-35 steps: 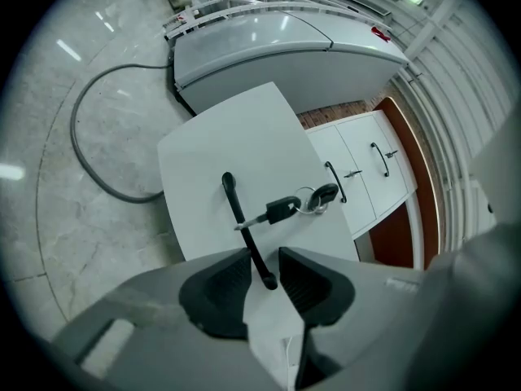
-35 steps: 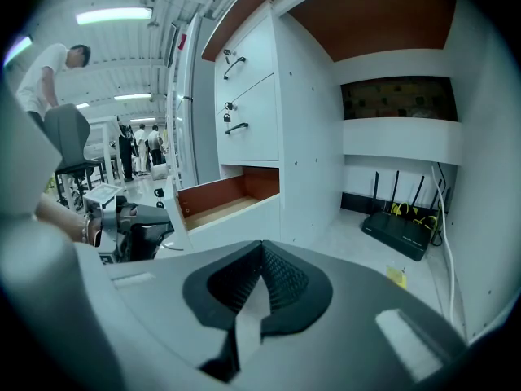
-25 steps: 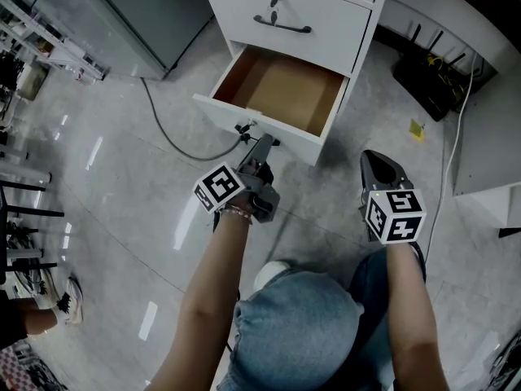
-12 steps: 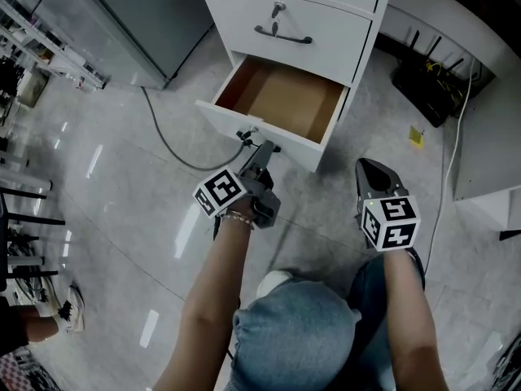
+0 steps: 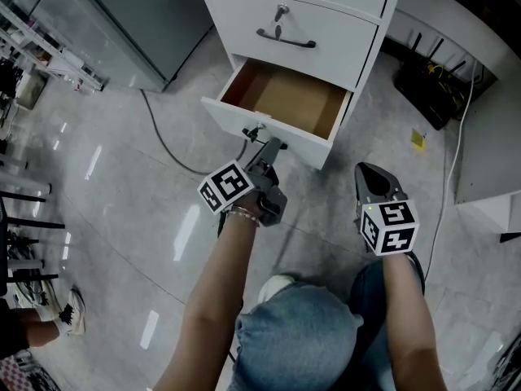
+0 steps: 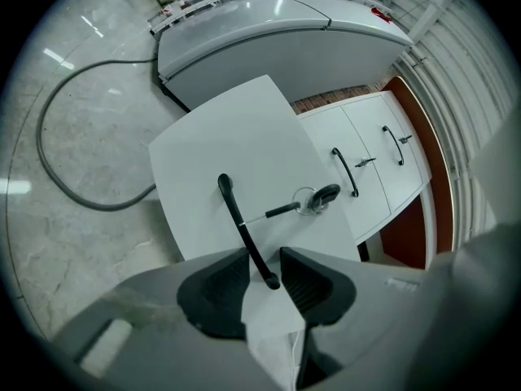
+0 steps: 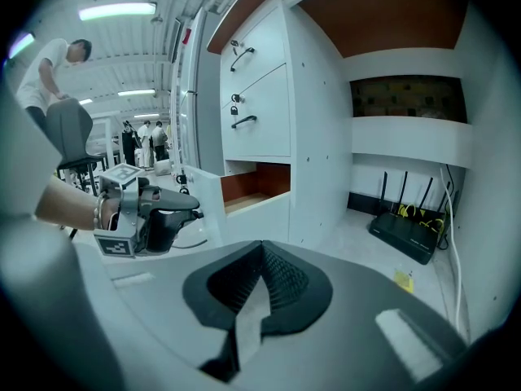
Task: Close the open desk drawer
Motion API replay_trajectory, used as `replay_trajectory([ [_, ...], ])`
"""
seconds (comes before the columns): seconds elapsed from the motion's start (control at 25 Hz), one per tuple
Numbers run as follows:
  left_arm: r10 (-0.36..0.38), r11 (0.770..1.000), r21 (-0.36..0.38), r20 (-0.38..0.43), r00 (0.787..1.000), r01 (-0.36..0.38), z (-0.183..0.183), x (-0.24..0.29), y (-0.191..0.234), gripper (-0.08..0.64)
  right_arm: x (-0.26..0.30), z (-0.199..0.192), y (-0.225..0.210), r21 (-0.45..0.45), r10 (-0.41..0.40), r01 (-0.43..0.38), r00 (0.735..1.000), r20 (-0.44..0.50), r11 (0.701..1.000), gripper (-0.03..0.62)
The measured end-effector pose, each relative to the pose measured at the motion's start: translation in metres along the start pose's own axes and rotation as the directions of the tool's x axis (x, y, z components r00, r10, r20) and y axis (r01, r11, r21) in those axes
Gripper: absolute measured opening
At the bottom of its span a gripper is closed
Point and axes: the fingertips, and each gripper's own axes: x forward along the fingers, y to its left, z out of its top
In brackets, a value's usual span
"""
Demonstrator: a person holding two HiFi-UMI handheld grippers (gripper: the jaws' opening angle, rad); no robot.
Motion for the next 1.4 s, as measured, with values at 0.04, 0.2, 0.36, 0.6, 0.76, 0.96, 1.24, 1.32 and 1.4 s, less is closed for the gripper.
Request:
replay_trajectory([
  [0.04, 0.003, 1.0, -0.001, -0.002, 1.0, -0.003, 0.0, 0.002, 0.0, 0.107, 0.0, 0.002, 0.0, -0.004, -0.005, 0.005, 1.0, 0.007, 1.0, 0.0],
  [0.2, 0.021, 1.0, -0.008, -0.018, 1.0, -0.021, 0.002, 0.009, -0.001, 0.107, 0.003, 0.004, -0.002, 0.007, -0.027, 0.027, 0.999, 0.018, 1.0, 0.0],
  [0.36, 0.054, 0.998, -0.012, -0.038, 0.998, -0.054, 0.003, 0.017, -0.001, 0.107, 0.007, 0.002, -0.001, 0.02, -0.025, 0.024, 1.0, 0.009, 1.0, 0.0],
  [0.6, 0.102, 0.995, -0.001, -0.052, 0.993, -0.102, 0.005, 0.025, -0.002, 0.107, 0.011, 0.004, 0.0, 0.029, -0.028, 0.027, 1.0, 0.014, 0.999, 0.0],
  [0.76, 0.104, 0.994, -0.008, -0.055, 0.993, -0.105, 0.004, 0.028, -0.002, 0.107, 0.012, 0.004, -0.002, 0.036, -0.033, 0.032, 0.999, 0.012, 0.999, 0.0],
  [0.96, 0.117, 0.993, -0.008, -0.064, 0.991, -0.118, 0.006, 0.034, -0.002, 0.108, 0.013, 0.008, 0.001, 0.06, -0.035, 0.034, 0.999, 0.023, 0.998, 0.0],
  [1.24, 0.122, 0.992, -0.001, -0.063, 0.99, -0.122, 0.01, 0.044, -0.002, 0.11, 0.013, 0.008, -0.002, 0.06, -0.049, 0.047, 0.999, 0.019, 0.997, 0.0],
  [1.32, 0.122, 0.993, -0.001, -0.063, 0.991, -0.122, 0.011, 0.046, -0.003, 0.109, 0.012, 0.008, -0.003, 0.062, -0.05, 0.049, 0.999, 0.02, 0.997, 0.0],
  [1.4, 0.123, 0.992, -0.005, -0.062, 0.991, -0.123, 0.012, 0.05, -0.003, 0.109, 0.013, 0.008, -0.002, 0.058, -0.05, 0.049, 0.999, 0.019, 0.997, 0.0],
])
